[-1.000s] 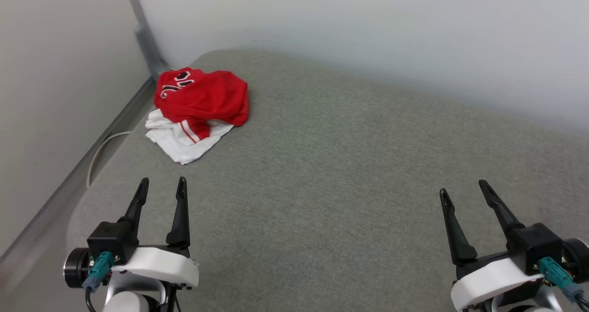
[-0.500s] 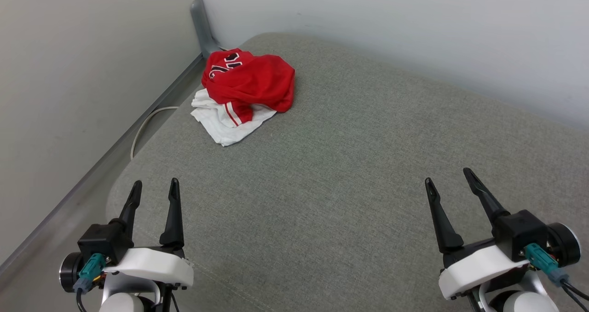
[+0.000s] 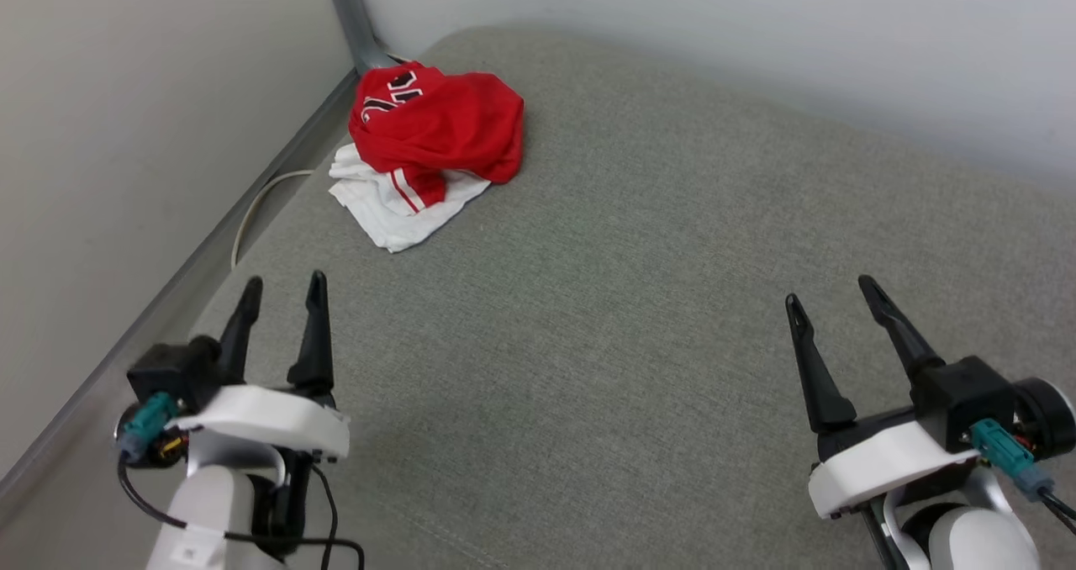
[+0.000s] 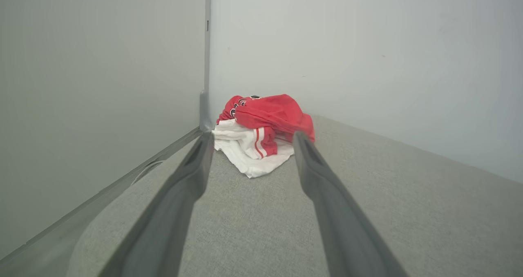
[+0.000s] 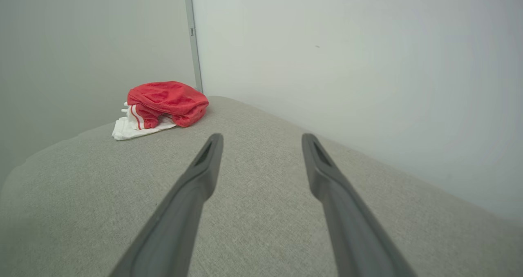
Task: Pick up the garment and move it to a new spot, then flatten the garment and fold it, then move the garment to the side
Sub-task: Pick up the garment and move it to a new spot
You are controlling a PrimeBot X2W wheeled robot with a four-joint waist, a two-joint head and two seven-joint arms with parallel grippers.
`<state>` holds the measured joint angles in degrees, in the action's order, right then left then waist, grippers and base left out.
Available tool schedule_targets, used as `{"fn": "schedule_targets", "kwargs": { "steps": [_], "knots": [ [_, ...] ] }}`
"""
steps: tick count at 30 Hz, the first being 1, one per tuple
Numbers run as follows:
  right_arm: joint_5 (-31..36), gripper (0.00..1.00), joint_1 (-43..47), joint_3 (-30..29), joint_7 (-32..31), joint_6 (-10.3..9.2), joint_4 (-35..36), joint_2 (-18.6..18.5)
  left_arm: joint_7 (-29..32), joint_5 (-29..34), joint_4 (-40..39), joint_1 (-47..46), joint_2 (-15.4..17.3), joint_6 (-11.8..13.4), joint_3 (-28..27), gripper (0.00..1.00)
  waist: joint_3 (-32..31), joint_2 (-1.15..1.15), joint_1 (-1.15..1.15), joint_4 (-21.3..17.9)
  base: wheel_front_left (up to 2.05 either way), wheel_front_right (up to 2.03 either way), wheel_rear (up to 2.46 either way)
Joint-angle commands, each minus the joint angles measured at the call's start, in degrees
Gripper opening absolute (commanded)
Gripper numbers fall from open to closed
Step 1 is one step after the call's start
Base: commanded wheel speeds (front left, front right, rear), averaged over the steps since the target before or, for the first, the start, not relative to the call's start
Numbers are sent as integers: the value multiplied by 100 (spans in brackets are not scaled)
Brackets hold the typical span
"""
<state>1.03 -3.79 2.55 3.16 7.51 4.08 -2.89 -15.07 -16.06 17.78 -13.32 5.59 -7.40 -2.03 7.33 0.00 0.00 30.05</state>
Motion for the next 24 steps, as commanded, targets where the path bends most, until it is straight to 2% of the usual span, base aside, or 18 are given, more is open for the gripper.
{"fn": "schedule_targets", "kwargs": {
  "steps": [1,3,4,8,13,14,18,19,24],
  "knots": [
    [57,100,-163,26,-69,-4,71,2,-13,-252,183,-357,159,-12,104,100,327,0,0,-227,0,0,0],
    [113,100,-290,58,-131,-4,127,2,36,-489,424,-708,395,-12,254,100,548,0,0,-373,0,0,0],
    [208,100,-500,106,-219,-4,216,1,275,-914,757,-1290,753,-12,419,100,892,0,0,-607,0,0,0],
    [296,100,-802,148,-251,-4,308,0,788,-1540,1121,-1991,1266,-12,591,100,1385,0,0,-980,0,0,0],
    [324,100,-1094,177,-204,-4,391,1,1784,-2340,1437,-2791,2036,-13,913,100,1974,0,0,-1422,0,0,0],
    [324,100,-1094,177,-204,-4,391,1,1784,-2340,1437,-2791,2036,-13,913,100,1974,0,0,-1422,0,0,0],
    [306,100,-1263,238,-117,-4,402,0,2646,-2890,1690,-3290,2669,-12,1116,100,2364,0,0,-1744,0,0,0],
    [265,100,-1384,308,-54,-4,430,2,3282,-3209,1861,-3568,3126,-12,1226,100,2637,0,0,-1960,0,0,0],
    [263,100,-1525,376,5,-4,498,2,3954,-3512,2255,-3833,3650,-7,1321,100,2973,0,0,-2220,0,0,0]
  ]
}}
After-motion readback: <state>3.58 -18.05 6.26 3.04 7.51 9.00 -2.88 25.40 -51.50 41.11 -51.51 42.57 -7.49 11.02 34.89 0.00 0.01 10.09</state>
